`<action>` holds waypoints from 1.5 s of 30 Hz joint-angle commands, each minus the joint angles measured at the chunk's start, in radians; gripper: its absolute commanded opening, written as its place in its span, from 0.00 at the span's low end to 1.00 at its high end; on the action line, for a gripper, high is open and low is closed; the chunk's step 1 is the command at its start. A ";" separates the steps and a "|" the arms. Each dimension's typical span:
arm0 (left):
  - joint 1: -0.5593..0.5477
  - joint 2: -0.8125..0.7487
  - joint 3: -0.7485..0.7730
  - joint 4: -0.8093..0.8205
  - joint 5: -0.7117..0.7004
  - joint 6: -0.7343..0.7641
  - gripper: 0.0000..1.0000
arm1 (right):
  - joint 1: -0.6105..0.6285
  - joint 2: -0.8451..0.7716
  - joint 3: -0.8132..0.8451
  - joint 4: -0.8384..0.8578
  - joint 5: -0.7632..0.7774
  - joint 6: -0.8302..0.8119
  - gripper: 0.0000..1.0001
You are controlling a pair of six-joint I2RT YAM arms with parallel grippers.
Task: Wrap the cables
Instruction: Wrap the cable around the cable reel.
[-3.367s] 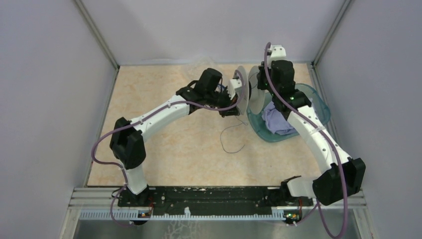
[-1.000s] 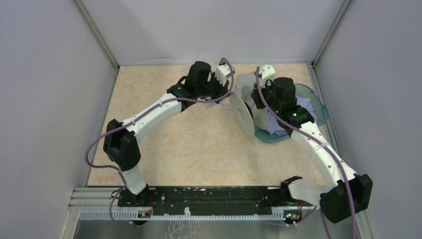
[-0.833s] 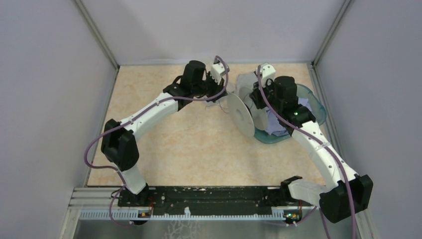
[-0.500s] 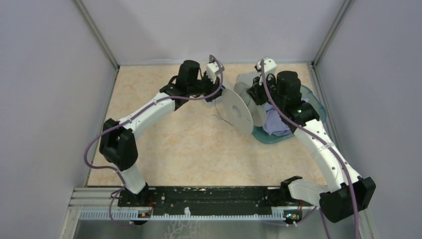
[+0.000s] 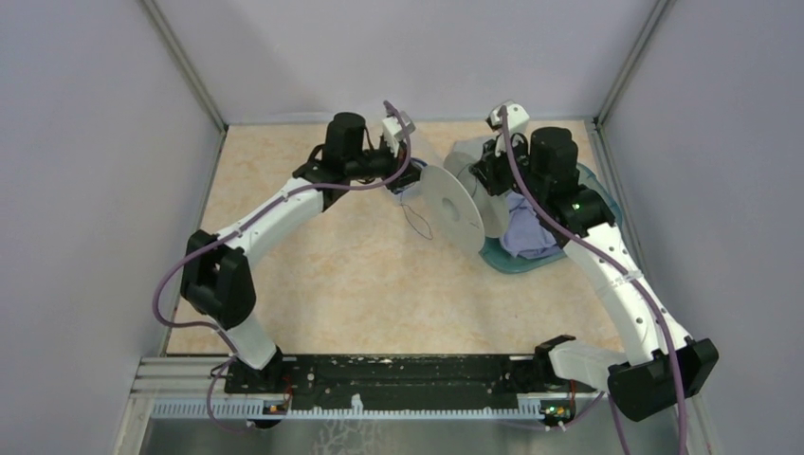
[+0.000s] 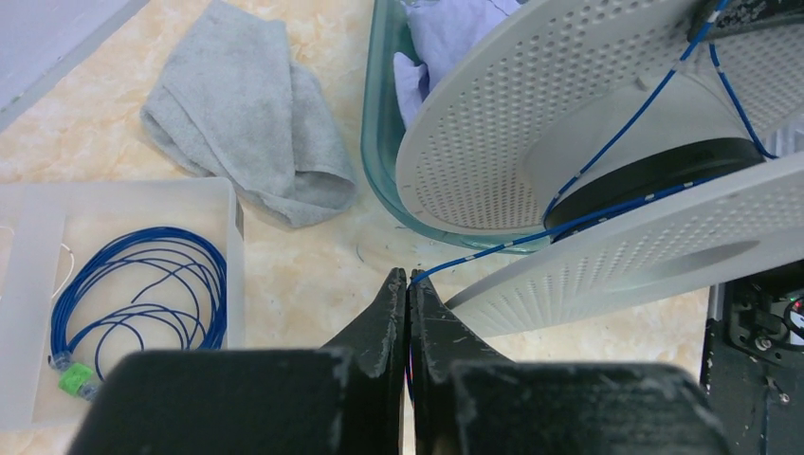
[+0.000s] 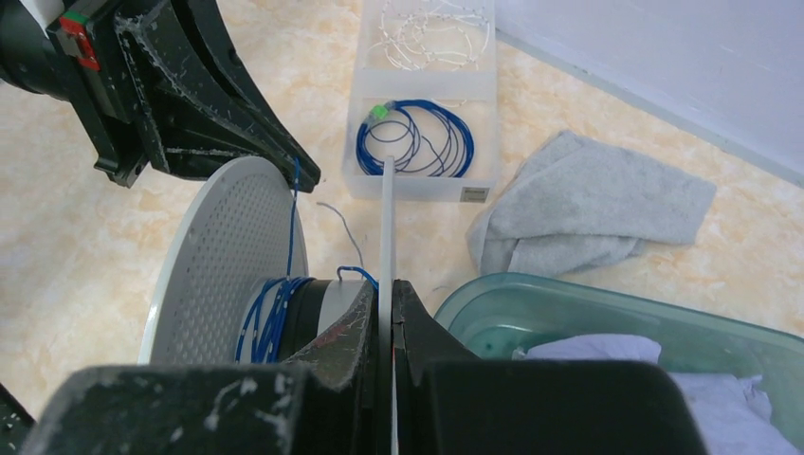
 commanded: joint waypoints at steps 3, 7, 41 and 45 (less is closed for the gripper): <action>0.029 -0.047 -0.041 0.024 0.088 -0.012 0.07 | -0.003 -0.008 0.131 0.044 -0.034 0.006 0.00; 0.042 -0.062 -0.061 0.024 0.085 0.004 0.08 | -0.003 0.002 0.164 0.032 -0.050 0.007 0.00; 0.119 -0.173 -0.484 0.582 0.459 -0.055 0.81 | -0.003 0.080 0.372 -0.021 -0.116 0.140 0.00; 0.120 -0.129 -0.496 0.696 0.447 -0.096 0.80 | -0.010 0.082 0.369 -0.015 -0.166 0.166 0.00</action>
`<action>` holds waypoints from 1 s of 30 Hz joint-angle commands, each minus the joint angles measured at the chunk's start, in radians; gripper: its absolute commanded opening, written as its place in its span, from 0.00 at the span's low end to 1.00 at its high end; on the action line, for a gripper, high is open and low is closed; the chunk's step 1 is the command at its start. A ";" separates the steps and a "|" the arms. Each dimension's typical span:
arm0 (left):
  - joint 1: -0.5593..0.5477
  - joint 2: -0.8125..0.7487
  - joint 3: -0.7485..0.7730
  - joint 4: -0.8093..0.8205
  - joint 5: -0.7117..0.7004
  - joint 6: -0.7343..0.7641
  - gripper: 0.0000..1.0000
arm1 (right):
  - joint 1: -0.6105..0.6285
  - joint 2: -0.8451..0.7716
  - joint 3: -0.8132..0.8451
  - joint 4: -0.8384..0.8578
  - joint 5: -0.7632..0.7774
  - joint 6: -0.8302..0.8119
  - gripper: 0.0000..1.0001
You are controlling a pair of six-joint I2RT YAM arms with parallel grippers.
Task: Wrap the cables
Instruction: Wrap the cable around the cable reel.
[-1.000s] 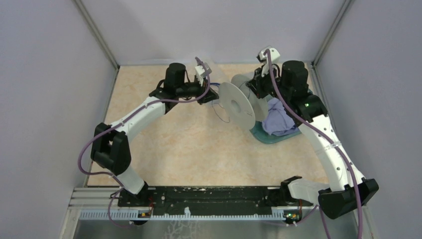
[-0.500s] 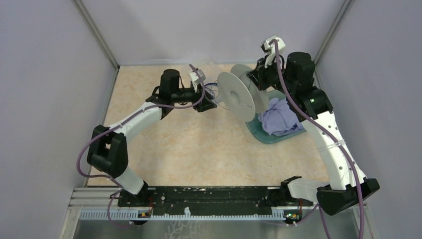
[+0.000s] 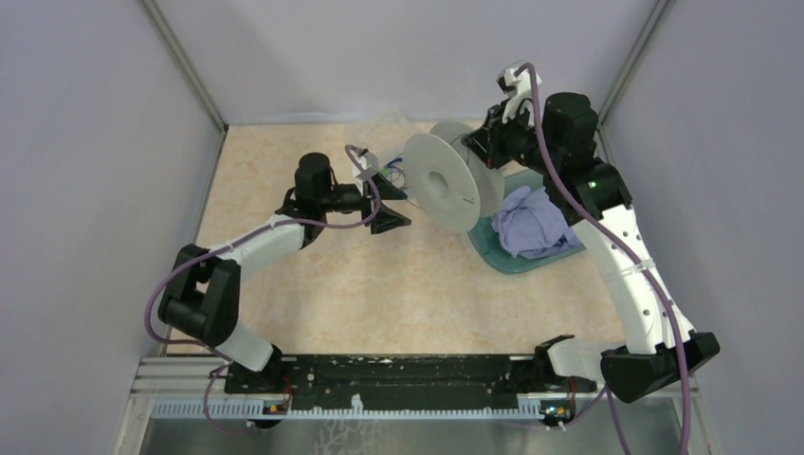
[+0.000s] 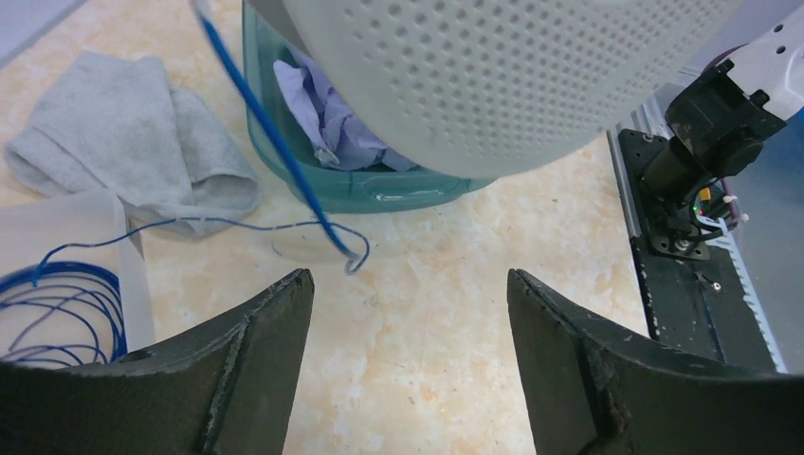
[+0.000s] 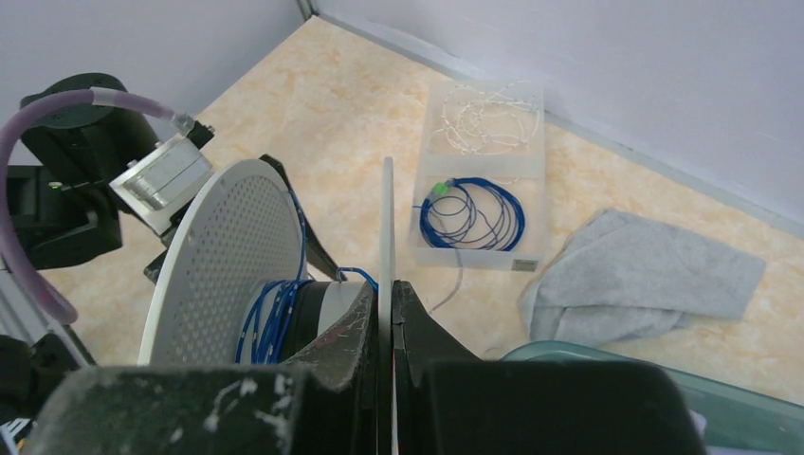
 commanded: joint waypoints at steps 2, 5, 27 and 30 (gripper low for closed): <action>0.005 0.049 -0.011 0.234 0.043 -0.052 0.79 | -0.016 -0.016 0.060 0.090 -0.093 0.063 0.00; 0.004 0.091 -0.027 0.369 0.056 -0.102 0.78 | -0.038 -0.022 0.049 0.103 -0.123 0.083 0.00; -0.051 0.263 -0.090 0.721 0.127 -0.166 0.78 | -0.055 -0.036 0.079 0.093 -0.172 0.111 0.00; -0.052 0.273 -0.080 0.715 0.127 -0.140 0.79 | -0.061 -0.039 0.077 0.093 -0.178 0.115 0.00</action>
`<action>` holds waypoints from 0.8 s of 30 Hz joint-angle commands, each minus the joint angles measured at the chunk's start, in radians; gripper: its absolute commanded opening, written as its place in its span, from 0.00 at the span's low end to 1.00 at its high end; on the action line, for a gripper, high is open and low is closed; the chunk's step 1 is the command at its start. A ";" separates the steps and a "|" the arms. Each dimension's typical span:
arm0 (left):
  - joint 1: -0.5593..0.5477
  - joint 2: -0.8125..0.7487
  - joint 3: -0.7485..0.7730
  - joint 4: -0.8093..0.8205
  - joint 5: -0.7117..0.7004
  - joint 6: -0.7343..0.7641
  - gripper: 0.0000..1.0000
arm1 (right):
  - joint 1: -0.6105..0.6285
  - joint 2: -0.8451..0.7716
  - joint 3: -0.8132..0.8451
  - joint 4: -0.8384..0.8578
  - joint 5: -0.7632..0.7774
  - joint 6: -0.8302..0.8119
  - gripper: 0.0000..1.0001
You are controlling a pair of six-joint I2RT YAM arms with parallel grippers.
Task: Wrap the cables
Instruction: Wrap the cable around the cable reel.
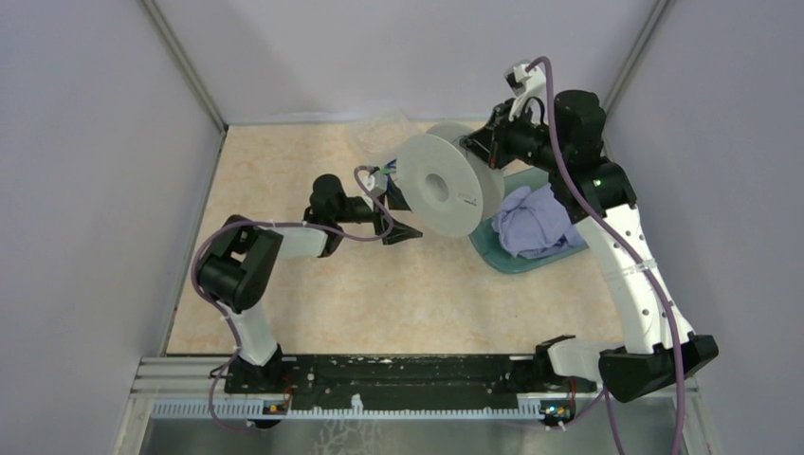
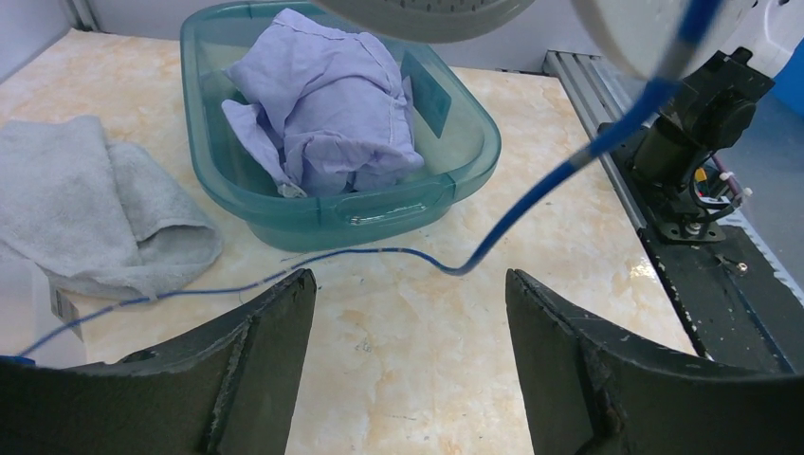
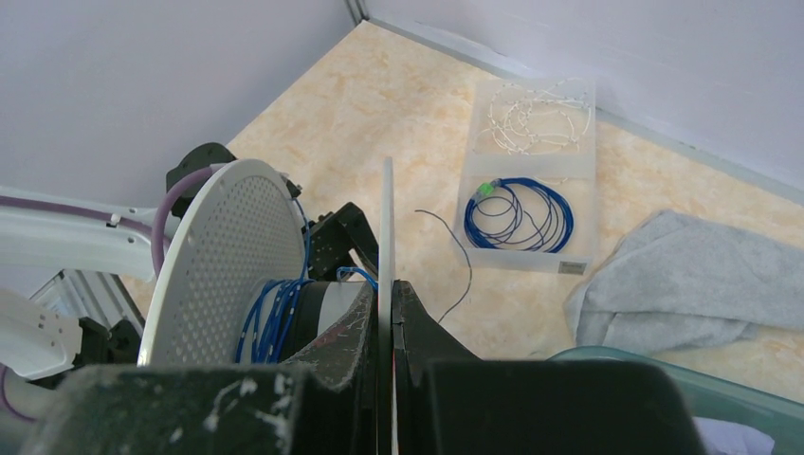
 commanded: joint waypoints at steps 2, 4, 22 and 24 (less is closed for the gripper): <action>-0.002 0.007 0.005 0.035 0.022 0.086 0.79 | -0.015 -0.041 0.080 0.073 -0.028 0.026 0.00; 0.003 -0.012 -0.001 -0.028 0.006 0.147 0.78 | -0.016 -0.047 0.080 0.067 -0.028 0.026 0.00; 0.056 -0.174 0.103 -0.734 -0.004 0.968 0.82 | -0.019 -0.072 0.076 0.041 -0.222 0.070 0.00; 0.058 -0.177 0.115 -0.788 -0.004 1.017 0.83 | -0.017 -0.076 0.067 0.047 -0.241 0.077 0.00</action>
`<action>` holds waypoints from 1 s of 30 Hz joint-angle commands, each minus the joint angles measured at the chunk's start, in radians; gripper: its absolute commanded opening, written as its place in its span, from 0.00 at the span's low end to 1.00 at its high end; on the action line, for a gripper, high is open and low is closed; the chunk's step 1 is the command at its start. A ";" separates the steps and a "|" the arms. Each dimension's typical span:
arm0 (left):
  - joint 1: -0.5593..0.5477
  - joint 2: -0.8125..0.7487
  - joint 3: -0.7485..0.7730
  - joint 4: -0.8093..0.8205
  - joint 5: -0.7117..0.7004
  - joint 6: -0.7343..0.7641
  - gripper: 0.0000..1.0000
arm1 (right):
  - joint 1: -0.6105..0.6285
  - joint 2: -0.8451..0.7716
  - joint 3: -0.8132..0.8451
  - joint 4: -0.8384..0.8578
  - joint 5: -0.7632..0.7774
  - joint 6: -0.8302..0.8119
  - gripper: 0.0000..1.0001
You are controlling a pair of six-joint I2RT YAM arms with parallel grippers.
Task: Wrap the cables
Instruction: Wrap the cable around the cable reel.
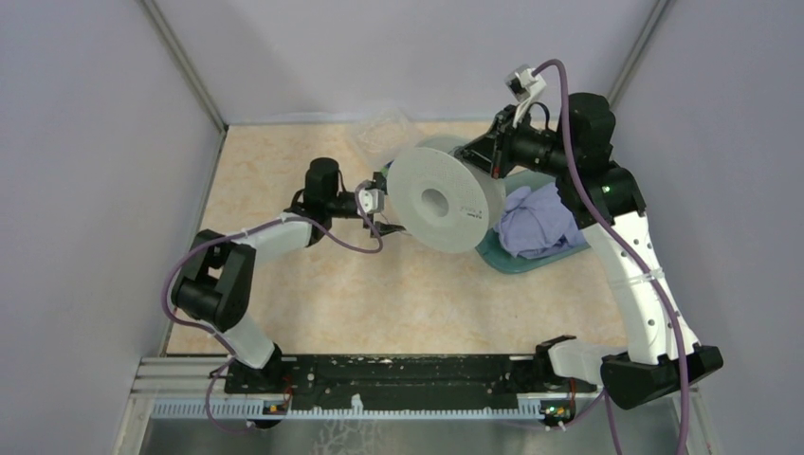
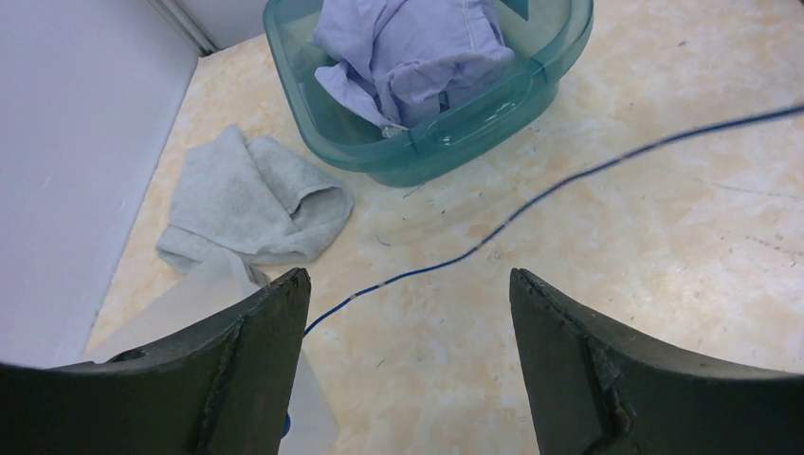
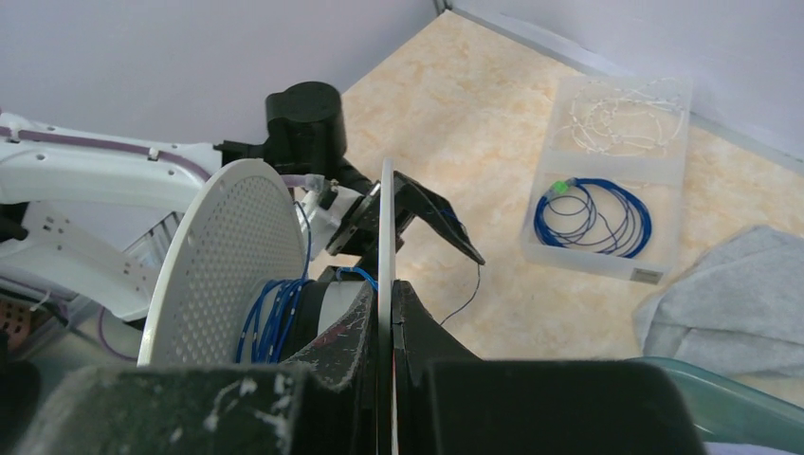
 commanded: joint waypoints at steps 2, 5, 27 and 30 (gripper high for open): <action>0.004 -0.030 0.066 -0.247 0.009 0.267 0.83 | -0.005 -0.045 0.050 0.087 -0.096 0.049 0.00; 0.003 -0.006 0.090 -0.323 0.015 0.331 0.82 | -0.005 -0.044 0.043 0.096 -0.107 0.056 0.00; -0.057 0.112 0.208 -0.460 0.006 0.561 0.83 | -0.006 -0.042 -0.016 0.147 -0.153 0.093 0.00; -0.070 0.130 0.233 -0.507 0.038 0.585 0.82 | -0.006 -0.041 -0.017 0.142 -0.151 0.087 0.00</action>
